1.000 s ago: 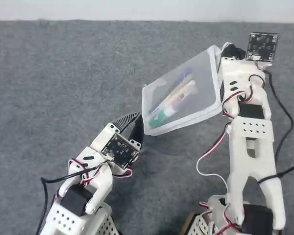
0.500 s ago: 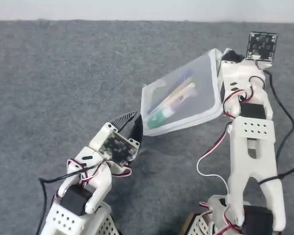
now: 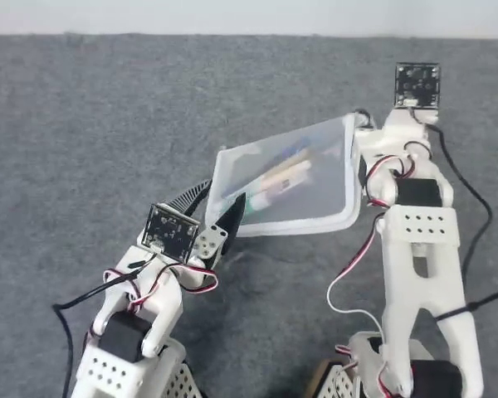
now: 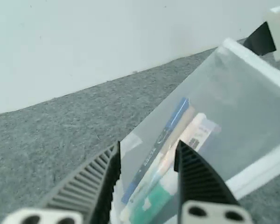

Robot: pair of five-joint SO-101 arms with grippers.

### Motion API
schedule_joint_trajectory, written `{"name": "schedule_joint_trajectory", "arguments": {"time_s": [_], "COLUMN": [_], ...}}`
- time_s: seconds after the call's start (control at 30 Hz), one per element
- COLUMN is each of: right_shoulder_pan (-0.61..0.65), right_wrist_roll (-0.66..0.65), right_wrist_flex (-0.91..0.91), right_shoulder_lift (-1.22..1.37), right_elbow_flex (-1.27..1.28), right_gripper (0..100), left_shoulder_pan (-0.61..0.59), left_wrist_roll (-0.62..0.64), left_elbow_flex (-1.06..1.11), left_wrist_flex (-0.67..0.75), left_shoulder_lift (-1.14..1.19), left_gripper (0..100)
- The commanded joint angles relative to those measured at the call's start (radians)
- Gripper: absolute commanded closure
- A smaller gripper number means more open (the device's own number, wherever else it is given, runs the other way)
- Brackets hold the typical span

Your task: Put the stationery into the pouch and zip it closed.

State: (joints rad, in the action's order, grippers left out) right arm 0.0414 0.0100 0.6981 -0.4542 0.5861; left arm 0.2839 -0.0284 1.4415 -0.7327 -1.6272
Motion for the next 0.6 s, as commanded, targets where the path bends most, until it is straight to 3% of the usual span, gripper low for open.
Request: {"name": "schedule_joint_trajectory", "arguments": {"time_s": [0.0, 0.17, 0.37, 0.57], "right_shoulder_pan": [0.051, 0.064, 0.125, 0.177], "right_wrist_roll": [0.012, 0.012, 0.006, 0.006], "right_wrist_flex": [0.091, 0.182, 0.418, 0.406], "right_shoulder_lift": [-0.050, -0.076, -0.211, -0.358], "right_elbow_flex": [-0.038, -0.038, -0.029, 0.147], "right_gripper": [86.4, 86.4, 86.1, 86.2], "left_shoulder_pan": [-0.006, -0.006, -0.006, -0.006], "left_wrist_roll": [0.017, 0.017, 0.017, 0.017], "left_elbow_flex": [-0.028, -0.028, -0.027, -0.024], "left_wrist_flex": [0.029, 0.029, 0.029, 0.029], "left_shoulder_lift": [-0.014, -0.014, -0.014, -0.014], "left_gripper": [82, 82, 82, 82]}}
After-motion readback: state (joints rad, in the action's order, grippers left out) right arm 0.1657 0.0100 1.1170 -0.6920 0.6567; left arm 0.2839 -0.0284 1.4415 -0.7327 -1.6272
